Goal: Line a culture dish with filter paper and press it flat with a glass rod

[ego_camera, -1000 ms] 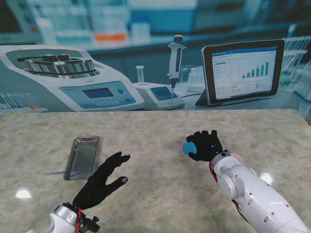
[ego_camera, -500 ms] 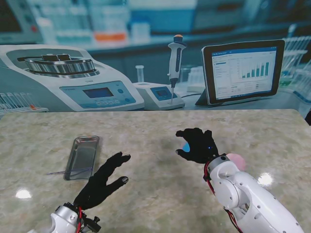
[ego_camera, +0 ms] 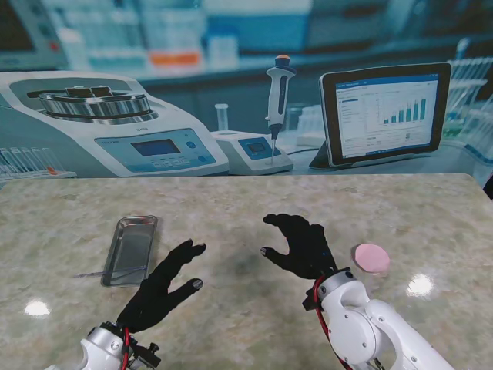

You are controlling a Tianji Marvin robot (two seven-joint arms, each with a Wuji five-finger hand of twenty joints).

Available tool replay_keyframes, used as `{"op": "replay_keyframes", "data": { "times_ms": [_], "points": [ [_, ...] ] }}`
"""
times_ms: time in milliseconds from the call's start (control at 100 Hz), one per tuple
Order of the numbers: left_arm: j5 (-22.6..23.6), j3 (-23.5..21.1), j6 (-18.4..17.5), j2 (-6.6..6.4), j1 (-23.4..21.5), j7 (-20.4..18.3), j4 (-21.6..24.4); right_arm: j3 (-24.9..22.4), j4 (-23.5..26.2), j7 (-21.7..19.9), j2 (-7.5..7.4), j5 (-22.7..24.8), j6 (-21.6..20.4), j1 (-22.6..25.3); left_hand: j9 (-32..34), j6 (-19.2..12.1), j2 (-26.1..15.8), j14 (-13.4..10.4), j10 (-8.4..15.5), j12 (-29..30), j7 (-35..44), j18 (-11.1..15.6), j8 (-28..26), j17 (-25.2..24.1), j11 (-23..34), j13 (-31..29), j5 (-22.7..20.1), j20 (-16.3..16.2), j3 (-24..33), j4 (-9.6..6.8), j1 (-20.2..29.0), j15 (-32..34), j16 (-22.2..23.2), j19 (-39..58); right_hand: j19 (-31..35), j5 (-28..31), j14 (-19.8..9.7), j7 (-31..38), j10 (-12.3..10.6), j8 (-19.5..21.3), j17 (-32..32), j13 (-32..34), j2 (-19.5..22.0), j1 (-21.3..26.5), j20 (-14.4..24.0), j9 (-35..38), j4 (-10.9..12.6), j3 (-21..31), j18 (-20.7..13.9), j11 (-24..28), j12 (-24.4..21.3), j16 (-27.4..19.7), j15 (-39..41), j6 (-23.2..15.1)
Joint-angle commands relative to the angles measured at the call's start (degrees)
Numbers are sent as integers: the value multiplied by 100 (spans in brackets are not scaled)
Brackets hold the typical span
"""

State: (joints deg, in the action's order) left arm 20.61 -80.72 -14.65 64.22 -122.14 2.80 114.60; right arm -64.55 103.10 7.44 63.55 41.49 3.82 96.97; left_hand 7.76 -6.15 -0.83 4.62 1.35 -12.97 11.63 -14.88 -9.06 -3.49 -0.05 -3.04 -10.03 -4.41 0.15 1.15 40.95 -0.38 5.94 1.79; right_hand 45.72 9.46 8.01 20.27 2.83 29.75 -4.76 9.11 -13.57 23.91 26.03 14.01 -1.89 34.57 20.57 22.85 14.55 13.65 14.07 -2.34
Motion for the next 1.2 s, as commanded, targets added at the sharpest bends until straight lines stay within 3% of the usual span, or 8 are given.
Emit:
{"op": "replay_keyframes", "data": {
  "times_ms": [0,200,230,330,380,680,1000,1190],
  "points": [
    [-4,16,-25,18,-76,18,21,74,70,12,61,-165,-68,140,-113,-140,-161,-181,36,-41,31,175,17,-10,11,162,90,-36,-97,-81,-24,-53,0,-256,-165,-335,-68,-87,-113,9,-141,-185,263,14,-117,-267,139,-161,21,-79,-92,-110,-218,-149],
    [-21,79,-51,37,-98,119,-3,137,71,43,100,-583,-242,294,-116,-141,-167,-182,33,-36,1,176,34,-10,8,163,101,-45,-95,-81,-25,-52,6,-254,-203,-560,-64,-382,-152,58,-208,-291,343,16,-172,-390,197,-387,6,-284,-188,-105,-268,-348],
    [-23,93,-55,42,-93,147,-13,146,63,57,108,-648,-273,314,-118,-116,-173,-183,27,-33,-12,176,41,-10,6,165,104,-46,-99,-79,-33,-52,7,-254,-196,-452,-65,-840,-163,418,-221,-306,362,39,-210,-382,251,-506,1,-377,-162,-88,-288,-354],
    [-32,133,-49,63,-66,243,-35,164,32,76,126,-843,-391,374,-119,-78,-197,-185,32,-21,-81,176,76,-11,-1,165,131,-50,-103,-77,-51,-55,4,-254,-248,-467,-82,-1138,-195,573,-275,-360,390,-82,-244,-397,186,-639,-24,-605,-249,-104,-337,-422],
    [-47,149,-37,72,-46,280,-40,175,-2,94,134,-921,-470,393,-120,-68,-211,-190,35,-13,-125,176,100,-10,-4,163,135,-51,-110,-75,-71,-55,3,-254,-287,-304,-105,-1733,-224,936,-313,-373,432,-117,-277,-416,177,-769,-42,-757,-227,-126,-417,-449],
    [-140,130,94,106,77,359,-30,216,-169,134,159,-1231,-826,494,-116,83,-223,-163,1,-35,-254,173,170,-6,40,153,73,-99,-108,-66,-88,-4,86,-228,-853,-165,-465,-2199,-432,204,-347,-409,605,-271,-647,-410,143,-1084,-250,-1386,-579,-427,-988,-666],
    [151,-212,444,102,388,289,-11,260,-238,197,184,-1359,-864,514,-11,240,-73,-12,-166,-727,638,110,-294,-124,408,123,107,-1529,-76,-71,102,356,1537,286,-886,-163,-512,-2150,-441,141,-350,-407,599,-225,-639,-416,152,-1114,-258,-1359,-560,-408,-995,-681],
    [465,-468,646,66,677,138,-209,232,-221,235,194,-1372,-873,537,-4,252,-28,-14,-154,-728,650,109,-298,-118,412,119,105,-1626,-69,-69,140,337,1605,290,-886,-161,-514,-2130,-445,137,-345,-400,596,-205,-619,-409,156,-1128,-269,-1356,-550,-390,-989,-665]
  ]
}}
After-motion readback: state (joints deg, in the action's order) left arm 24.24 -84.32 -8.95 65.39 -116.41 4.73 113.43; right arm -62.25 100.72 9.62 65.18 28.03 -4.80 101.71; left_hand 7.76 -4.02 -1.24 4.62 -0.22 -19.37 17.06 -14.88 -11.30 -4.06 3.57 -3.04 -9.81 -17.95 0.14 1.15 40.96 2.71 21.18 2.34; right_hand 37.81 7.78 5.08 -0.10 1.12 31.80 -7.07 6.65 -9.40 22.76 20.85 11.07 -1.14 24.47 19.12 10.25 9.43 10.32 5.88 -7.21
